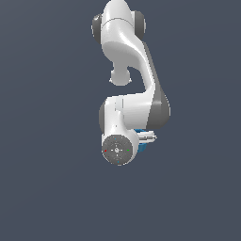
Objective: Pick up the object and move it to a goal position.
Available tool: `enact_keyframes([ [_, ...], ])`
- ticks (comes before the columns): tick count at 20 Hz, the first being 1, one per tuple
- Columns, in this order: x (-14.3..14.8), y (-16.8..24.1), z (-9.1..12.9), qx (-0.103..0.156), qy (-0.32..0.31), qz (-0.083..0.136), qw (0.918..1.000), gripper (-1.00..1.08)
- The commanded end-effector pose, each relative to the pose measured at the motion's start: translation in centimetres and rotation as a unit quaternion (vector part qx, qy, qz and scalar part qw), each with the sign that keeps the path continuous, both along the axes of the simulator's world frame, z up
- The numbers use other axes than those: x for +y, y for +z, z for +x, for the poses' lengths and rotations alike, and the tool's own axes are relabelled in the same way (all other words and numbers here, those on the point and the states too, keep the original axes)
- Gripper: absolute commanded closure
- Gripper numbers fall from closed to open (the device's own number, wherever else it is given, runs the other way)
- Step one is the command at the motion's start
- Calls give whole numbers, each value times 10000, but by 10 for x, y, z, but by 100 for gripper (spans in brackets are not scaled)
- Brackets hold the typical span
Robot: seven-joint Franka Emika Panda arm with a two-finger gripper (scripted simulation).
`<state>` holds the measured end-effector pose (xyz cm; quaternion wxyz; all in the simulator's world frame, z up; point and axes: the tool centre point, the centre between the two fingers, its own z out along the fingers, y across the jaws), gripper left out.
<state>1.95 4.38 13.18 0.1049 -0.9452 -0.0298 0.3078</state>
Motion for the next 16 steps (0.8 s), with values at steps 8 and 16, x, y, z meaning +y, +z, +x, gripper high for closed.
enact_keyframes([
  [8,28,81,28,-1098,767,337,9904,108],
  [16,51,159,32,-2071,1445,639,9655,108],
])
